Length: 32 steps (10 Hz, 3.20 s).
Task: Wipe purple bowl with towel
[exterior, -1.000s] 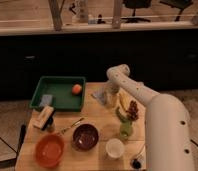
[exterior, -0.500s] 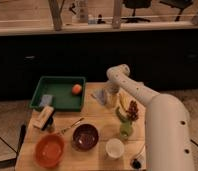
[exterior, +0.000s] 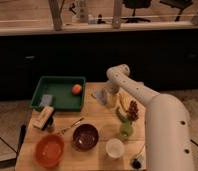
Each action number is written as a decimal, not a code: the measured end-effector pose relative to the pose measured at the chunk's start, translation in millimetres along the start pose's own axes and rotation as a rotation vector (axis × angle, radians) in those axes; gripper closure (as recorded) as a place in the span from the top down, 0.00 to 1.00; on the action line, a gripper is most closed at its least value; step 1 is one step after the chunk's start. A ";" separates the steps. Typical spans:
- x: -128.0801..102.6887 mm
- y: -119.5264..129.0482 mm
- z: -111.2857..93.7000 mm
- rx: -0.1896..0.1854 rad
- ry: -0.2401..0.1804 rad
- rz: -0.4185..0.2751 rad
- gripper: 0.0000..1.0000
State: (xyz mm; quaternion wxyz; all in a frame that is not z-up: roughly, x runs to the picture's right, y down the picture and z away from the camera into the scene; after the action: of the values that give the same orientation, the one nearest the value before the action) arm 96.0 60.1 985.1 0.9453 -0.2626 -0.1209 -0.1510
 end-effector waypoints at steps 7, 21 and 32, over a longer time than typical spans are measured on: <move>-15.0 -1.5 -29.4 0.007 0.011 -0.077 0.73; -22.8 -13.1 14.1 -0.115 -0.004 -0.106 0.42; -28.1 2.2 -16.3 -0.073 0.020 -0.120 0.04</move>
State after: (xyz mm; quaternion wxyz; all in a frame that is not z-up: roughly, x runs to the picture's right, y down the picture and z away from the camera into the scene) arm 73.2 59.5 961.8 0.9255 -0.2878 -0.1214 -0.2141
